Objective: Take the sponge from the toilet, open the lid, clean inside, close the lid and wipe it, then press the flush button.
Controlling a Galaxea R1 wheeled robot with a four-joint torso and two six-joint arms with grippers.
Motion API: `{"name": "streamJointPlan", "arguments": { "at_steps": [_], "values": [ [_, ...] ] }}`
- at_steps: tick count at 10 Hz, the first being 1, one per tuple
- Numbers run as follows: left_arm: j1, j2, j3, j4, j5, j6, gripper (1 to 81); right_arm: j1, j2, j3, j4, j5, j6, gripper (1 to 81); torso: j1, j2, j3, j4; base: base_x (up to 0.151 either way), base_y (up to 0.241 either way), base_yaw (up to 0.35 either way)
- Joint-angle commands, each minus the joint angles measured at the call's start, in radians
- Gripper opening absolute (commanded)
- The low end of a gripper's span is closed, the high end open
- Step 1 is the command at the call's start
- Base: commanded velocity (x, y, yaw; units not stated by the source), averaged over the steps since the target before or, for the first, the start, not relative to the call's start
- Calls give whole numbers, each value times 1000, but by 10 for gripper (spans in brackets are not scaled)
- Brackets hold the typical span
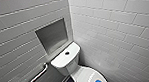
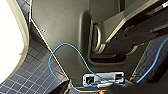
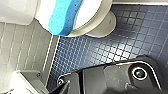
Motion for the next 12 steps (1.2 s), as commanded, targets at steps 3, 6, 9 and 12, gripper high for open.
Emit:
{"name": "streamJointPlan", "arguments": {
  "at_steps": [3, 6, 9, 12],
  "values": [
    [86, -2, 4, 0, 78, 10, 811, 118, -81, 36, 87, -9, 21, 811, 111, -174, -54, 0, 0, 0, 0],
    [100, -1, 4, 0, 78, 10, 811, 133, -90, 46, 117, 15, 21, 811, 163, -259, -128, 0, 0, 0, 0],
    [101, -1, 4, 1, 78, 10, 811, 176, -99, 49, 124, 15, 53, 811, 228, -361, -130, 0, 0, 0, 0],
    [101, 2, 4, 0, 78, 10, 811, 233, -87, 58, 129, 14, 113, 811, 285, -451, -167, 0, 0, 0, 0]
  ]
}}
